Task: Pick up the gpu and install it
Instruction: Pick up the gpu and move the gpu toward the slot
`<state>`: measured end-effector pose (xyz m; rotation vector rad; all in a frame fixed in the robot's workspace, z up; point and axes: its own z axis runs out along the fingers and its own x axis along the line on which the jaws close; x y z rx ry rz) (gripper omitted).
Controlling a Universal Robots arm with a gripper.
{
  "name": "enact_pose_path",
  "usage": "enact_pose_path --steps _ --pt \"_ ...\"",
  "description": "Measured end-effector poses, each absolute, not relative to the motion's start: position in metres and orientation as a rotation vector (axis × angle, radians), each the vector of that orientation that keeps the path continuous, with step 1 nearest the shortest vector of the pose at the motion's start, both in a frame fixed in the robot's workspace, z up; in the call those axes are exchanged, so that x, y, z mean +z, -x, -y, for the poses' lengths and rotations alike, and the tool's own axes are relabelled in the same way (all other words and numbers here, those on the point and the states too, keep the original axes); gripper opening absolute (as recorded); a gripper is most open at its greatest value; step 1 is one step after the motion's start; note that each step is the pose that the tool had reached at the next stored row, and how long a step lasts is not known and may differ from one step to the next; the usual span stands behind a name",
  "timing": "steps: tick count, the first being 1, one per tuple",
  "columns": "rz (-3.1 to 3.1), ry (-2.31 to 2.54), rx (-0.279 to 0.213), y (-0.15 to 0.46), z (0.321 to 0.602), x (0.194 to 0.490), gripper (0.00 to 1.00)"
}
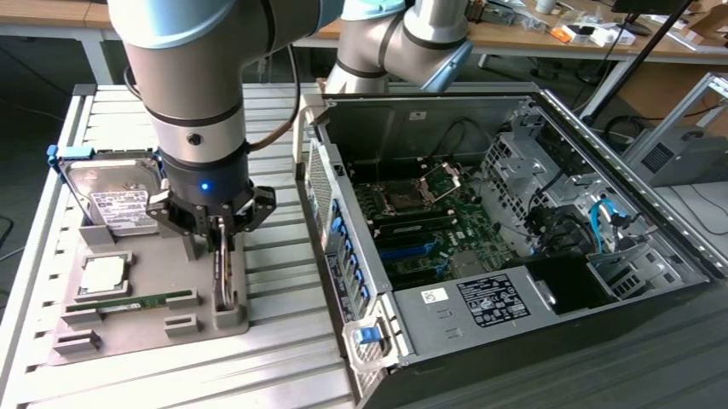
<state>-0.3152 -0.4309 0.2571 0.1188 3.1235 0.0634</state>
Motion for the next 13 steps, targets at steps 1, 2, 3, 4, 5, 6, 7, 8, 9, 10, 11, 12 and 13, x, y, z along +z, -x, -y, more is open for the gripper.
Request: enact_pose_path --steps 1,2,3,4,5,6,7,8,9,10,11,12,13 --pt "-3.124 -0.119 0.063 0.3153 0.4309 0.2577 0.27" --pt "-3.124 -0.119 0.063 0.3153 0.4309 0.2583 0.27" --pt "-3.124 -0.119 0.063 0.3152 0.4309 0.259 0.27" --pt "-3.124 -0.119 0.063 0.3152 0.4309 0.2597 0.27" --pt "-3.124 -0.119 0.063 0.3152 0.4309 0.2602 0.27" --pt "-3.124 -0.119 0.064 0.3152 0.4309 0.2609 0.27" --pt "-3.124 -0.119 0.063 0.3153 0.4309 0.2615 0.27" --pt "-3.124 -0.119 0.063 0.3152 0.4309 0.2622 0.27" --pt "-3.124 -0.119 0.063 0.3152 0.4309 0.2628 0.27" --pt "-3.124 -0.119 0.063 0.3152 0.4309 0.2633 0.27" --pt "-3.124 -0.119 0.063 0.3152 0.4309 0.2639 0.27" --pt "-3.123 -0.119 0.063 0.3152 0.4309 0.2645 0.27" --pt "-3.123 -0.119 0.064 0.3152 0.4309 0.2648 0.27"
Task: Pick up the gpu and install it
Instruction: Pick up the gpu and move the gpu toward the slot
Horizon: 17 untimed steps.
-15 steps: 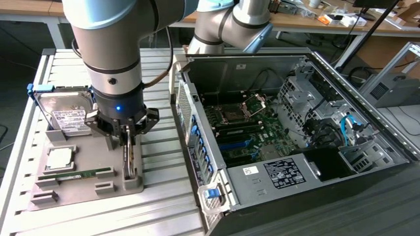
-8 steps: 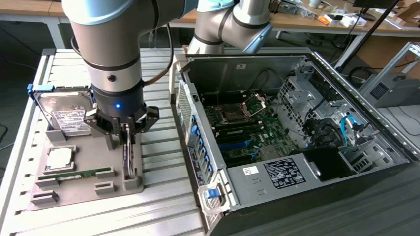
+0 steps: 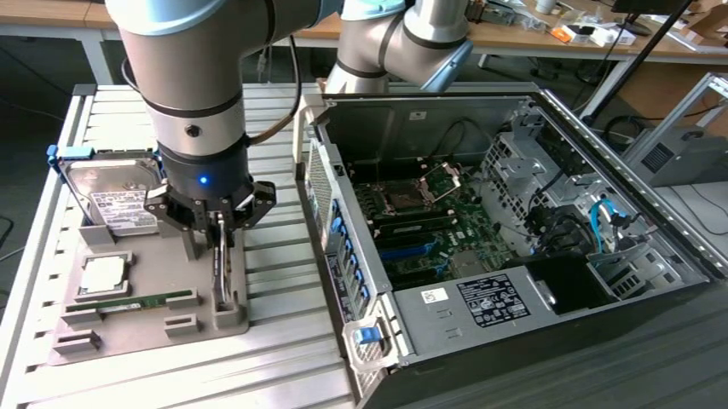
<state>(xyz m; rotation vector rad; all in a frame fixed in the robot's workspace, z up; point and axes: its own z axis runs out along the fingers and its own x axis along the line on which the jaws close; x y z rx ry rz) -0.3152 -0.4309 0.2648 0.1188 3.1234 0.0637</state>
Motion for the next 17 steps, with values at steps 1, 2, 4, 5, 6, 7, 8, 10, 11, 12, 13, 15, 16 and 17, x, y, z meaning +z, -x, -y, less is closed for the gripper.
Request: enact_pose_path --steps 1,2,4,5,6,7,8,10,11,12,13,15,16,17 --pt "-3.124 -0.119 0.064 0.3152 0.4309 0.2653 0.27" --pt "-3.124 -0.119 0.063 0.3152 0.4309 0.2657 0.27" --pt "-3.124 -0.119 0.063 0.3152 0.4309 0.2667 0.27" --pt "-3.124 -0.119 0.063 0.3152 0.4309 0.2672 0.27" --pt "-3.124 -0.119 0.063 0.3152 0.4309 0.2677 0.27" --pt "-3.124 -0.119 0.063 0.3152 0.4309 0.2683 0.27" --pt "-3.124 -0.119 0.063 0.3152 0.4309 0.2689 0.27" --pt "-3.124 -0.119 0.063 0.3152 0.4309 0.27 0.27" --pt "-3.124 -0.119 0.063 0.3152 0.4309 0.2705 0.27" --pt "-3.124 -0.119 0.063 0.3152 0.4309 0.2712 0.27" --pt "-3.124 -0.119 0.064 0.3153 0.4309 0.2719 0.27" --pt "-3.124 -0.119 0.063 0.3152 0.4309 0.2736 0.27" --pt "-3.124 -0.119 0.063 0.3152 0.4309 0.2743 0.27" --pt "-3.124 -0.119 0.063 0.3152 0.4309 0.2749 0.27"
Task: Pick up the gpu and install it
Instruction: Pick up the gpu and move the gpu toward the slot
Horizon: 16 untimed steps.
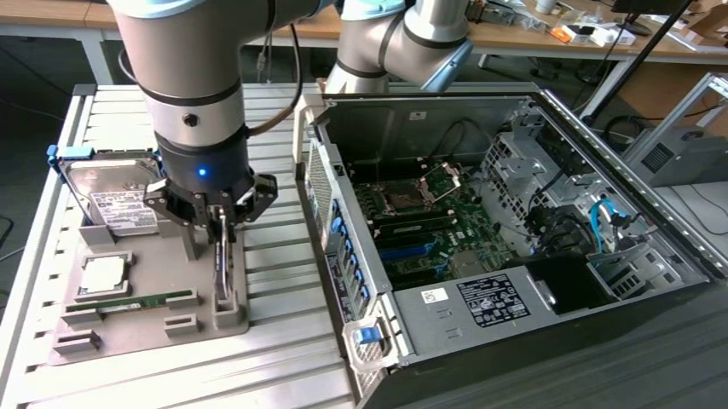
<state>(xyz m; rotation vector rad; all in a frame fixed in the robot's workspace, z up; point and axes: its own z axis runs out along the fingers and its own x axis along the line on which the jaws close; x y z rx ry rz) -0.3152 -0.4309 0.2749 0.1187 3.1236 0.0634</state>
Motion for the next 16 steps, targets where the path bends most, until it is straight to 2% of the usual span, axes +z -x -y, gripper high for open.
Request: enact_pose_path --steps 16 --pt "-3.124 -0.119 0.063 0.315 0.431 0.286 0.27"
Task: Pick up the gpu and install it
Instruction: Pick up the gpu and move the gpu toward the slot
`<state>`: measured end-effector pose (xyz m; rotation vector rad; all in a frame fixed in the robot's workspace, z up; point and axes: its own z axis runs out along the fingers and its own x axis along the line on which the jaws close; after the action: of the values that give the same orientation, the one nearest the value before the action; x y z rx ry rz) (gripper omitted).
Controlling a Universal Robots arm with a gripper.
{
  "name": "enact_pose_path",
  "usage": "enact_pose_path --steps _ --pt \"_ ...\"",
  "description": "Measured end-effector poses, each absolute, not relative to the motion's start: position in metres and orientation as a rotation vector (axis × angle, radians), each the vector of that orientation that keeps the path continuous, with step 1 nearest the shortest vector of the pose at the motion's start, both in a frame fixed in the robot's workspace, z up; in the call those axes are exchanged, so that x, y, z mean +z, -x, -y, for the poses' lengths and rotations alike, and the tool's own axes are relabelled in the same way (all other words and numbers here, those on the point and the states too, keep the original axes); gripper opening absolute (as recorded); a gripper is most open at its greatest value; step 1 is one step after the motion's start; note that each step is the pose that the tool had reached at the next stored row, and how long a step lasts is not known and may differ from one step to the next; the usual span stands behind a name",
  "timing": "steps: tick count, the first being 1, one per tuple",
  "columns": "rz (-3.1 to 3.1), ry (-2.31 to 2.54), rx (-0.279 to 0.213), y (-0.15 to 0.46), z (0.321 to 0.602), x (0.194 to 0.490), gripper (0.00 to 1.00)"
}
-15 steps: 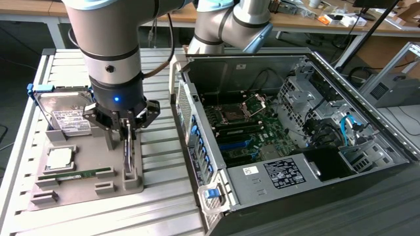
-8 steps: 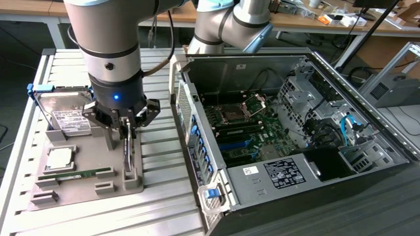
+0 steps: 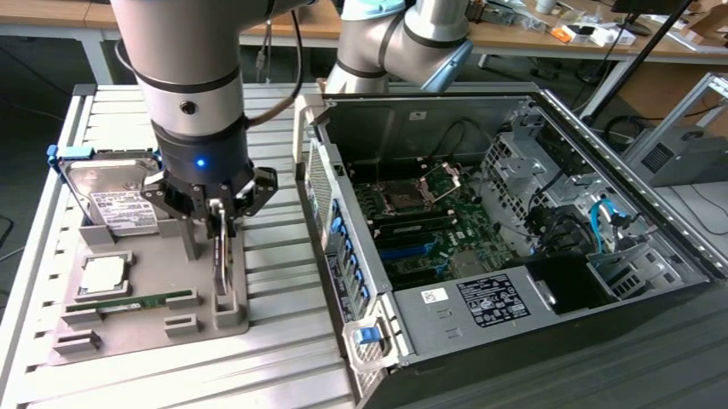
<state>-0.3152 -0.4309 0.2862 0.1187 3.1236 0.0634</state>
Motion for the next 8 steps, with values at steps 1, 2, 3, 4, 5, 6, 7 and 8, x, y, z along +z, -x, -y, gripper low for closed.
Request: enact_pose_path --steps 1,2,3,4,5,6,7,8 --pt "-3.124 -0.119 0.063 0.3152 0.4309 0.2869 0.27" --pt "-3.124 -0.119 0.063 0.3152 0.4309 0.2876 0.27" --pt "-3.124 -0.119 0.063 0.3152 0.4309 0.2882 0.27" --pt "-3.124 -0.119 0.063 0.3152 0.4309 0.2889 0.27" --pt "-3.124 -0.119 0.063 0.3152 0.4309 0.2896 0.27" --pt "-3.124 -0.119 0.063 0.3152 0.4309 0.2904 0.27" --pt "-3.124 -0.119 0.063 0.3152 0.4309 0.2914 0.27" --pt "-3.124 -0.119 0.063 0.3152 0.4309 0.2921 0.27"
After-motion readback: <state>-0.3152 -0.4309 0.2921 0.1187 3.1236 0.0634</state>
